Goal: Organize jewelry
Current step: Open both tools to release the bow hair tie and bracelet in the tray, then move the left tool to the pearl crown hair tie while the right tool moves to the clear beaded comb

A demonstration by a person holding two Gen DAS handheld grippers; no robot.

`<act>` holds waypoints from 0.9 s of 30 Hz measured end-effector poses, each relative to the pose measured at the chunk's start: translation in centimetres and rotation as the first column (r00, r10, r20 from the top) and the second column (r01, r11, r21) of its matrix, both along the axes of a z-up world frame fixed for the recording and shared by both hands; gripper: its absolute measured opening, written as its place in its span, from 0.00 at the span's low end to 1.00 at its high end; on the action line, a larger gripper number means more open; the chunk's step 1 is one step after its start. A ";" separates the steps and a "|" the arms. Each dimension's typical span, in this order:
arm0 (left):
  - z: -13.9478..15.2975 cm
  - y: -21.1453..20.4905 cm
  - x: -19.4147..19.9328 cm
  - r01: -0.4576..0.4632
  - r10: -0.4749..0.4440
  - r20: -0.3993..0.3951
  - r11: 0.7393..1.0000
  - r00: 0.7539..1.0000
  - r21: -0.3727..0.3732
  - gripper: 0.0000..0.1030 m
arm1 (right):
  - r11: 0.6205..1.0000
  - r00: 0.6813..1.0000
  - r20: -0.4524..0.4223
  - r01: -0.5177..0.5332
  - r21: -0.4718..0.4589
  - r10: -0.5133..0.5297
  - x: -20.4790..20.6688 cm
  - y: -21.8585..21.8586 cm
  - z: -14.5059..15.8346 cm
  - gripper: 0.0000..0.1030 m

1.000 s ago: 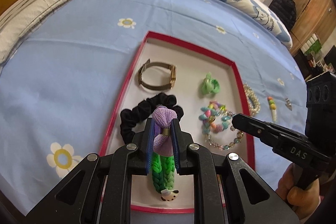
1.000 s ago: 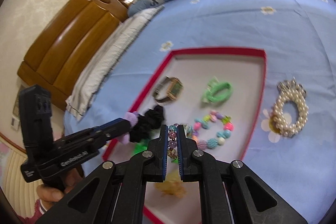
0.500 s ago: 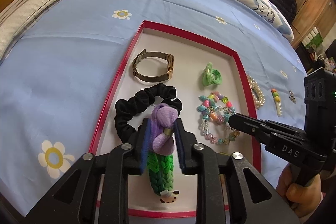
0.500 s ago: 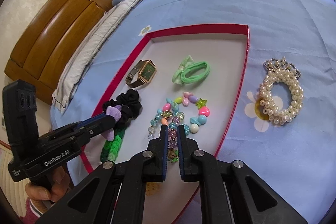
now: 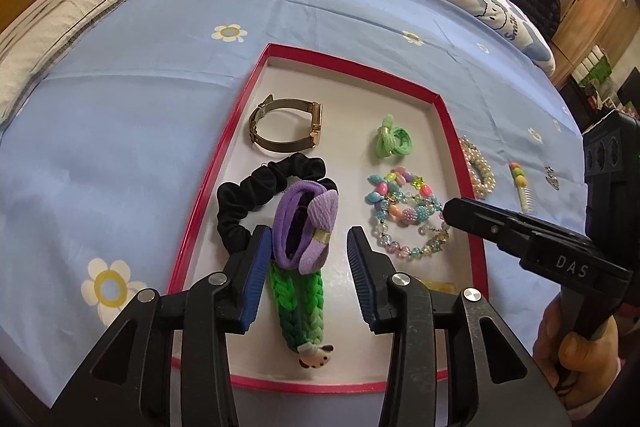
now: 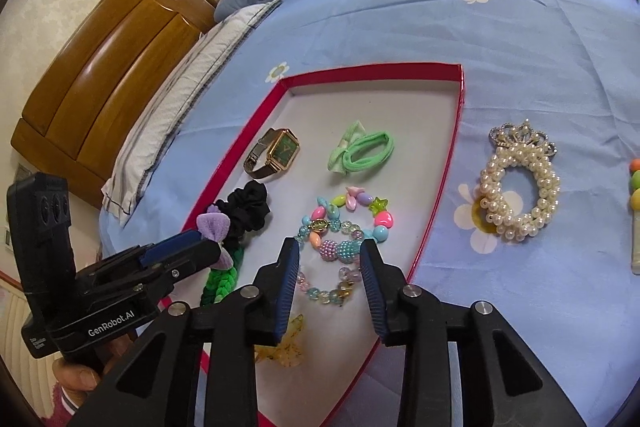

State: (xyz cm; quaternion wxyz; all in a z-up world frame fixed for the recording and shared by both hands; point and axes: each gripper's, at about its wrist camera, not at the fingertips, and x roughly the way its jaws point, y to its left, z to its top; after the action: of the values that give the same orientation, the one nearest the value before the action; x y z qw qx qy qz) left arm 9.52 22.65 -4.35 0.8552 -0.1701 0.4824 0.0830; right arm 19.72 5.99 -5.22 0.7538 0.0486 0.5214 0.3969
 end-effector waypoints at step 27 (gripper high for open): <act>3.4 -8.1 1.4 0.144 -0.141 0.068 0.989 0.988 -0.038 0.48 | 0.976 0.976 0.023 0.218 0.028 -0.219 0.1 -11.8 1.8 0.44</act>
State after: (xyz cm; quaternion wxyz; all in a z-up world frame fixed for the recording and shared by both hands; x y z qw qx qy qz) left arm 10.87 14.51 -0.99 0.8703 -0.1561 0.4670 0.0059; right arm 19.85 -5.81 -3.41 0.7989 0.1099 0.4979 0.3189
